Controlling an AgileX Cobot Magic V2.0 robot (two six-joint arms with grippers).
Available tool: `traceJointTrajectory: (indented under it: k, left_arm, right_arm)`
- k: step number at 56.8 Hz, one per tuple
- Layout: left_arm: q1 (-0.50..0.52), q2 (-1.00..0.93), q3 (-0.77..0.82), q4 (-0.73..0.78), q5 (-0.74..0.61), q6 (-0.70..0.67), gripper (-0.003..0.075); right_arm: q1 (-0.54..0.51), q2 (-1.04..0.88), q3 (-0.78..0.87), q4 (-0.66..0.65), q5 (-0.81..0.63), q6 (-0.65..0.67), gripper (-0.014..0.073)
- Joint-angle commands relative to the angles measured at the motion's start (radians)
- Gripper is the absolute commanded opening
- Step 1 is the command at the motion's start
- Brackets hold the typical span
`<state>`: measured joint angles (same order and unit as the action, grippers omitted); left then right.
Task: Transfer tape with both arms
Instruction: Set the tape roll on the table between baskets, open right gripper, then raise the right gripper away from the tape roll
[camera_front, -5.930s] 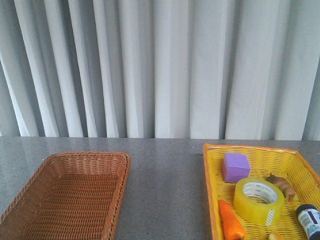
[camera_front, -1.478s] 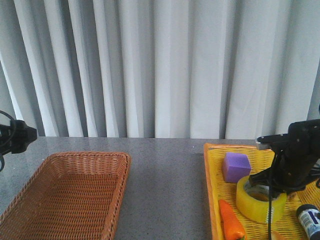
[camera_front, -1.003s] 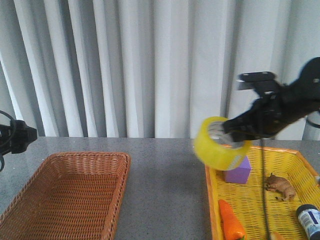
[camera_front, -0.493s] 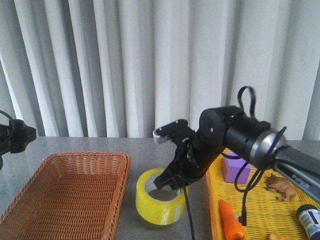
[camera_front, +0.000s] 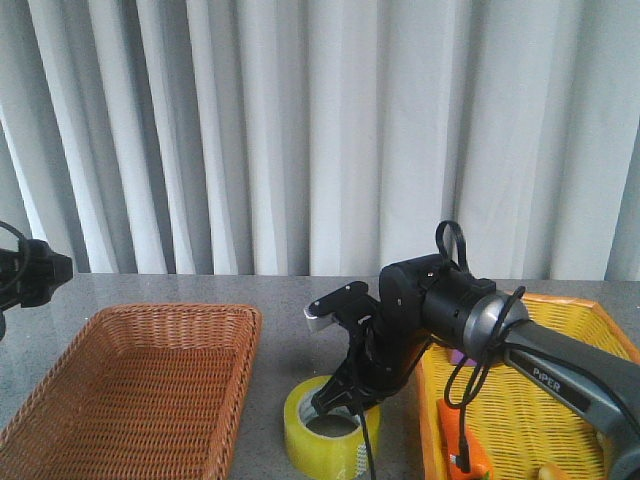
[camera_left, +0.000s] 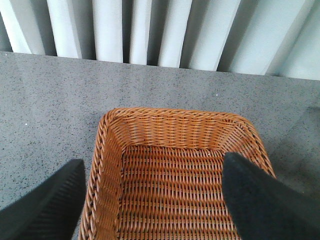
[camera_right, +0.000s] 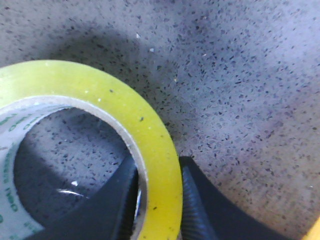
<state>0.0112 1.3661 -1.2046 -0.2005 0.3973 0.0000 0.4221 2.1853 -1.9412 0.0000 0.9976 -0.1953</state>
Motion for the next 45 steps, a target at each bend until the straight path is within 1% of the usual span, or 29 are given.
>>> traceJointTrajectory:
  k: [1, 6, 17, 20, 28, 32, 38, 45]
  left_arm:
    - [-0.005, -0.037, -0.033, -0.015, -0.06, 0.0, 0.0552]
    - [-0.005, -0.037, -0.033, -0.015, -0.056, 0.0, 0.0552]
    - [-0.005, -0.037, -0.033, -0.015, -0.049, 0.0, 0.0552]
    - [-0.005, -0.037, -0.033, -0.015, -0.04, 0.0, 0.0552]
    - [-0.005, -0.037, -0.033, -0.015, -0.022, 0.0, 0.0552]
    - [-0.005, -0.037, -0.033, -0.015, -0.021, 0.0, 0.0552]
    - [-0.005, -0.037, -0.033, -0.015, -0.032, -0.006, 0.0552]
    - [-0.005, -0.037, -0.033, -0.015, -0.068, -0.009, 0.0552]
  right_arm:
    - [-0.005, -0.065, -0.031, 0.0, -0.054, 0.022, 0.0087]
    - [-0.005, -0.065, -0.031, 0.0, -0.065, 0.028, 0.0165]
    - [-0.005, -0.078, -0.115, 0.012, -0.041, 0.056, 0.039]
    - [-0.005, -0.094, -0.141, 0.012, -0.041, 0.069, 0.0423]
    - [-0.007, -0.168, -0.19, 0.006, -0.046, 0.082, 0.0435]
    - [-0.011, -0.213, -0.199, -0.025, -0.048, 0.082, 0.0435]
    - [-0.038, -0.29, -0.2, -0.115, -0.042, 0.097, 0.0435]
    - [-0.108, -0.385, -0.198, -0.235, 0.012, 0.179, 0.0435]
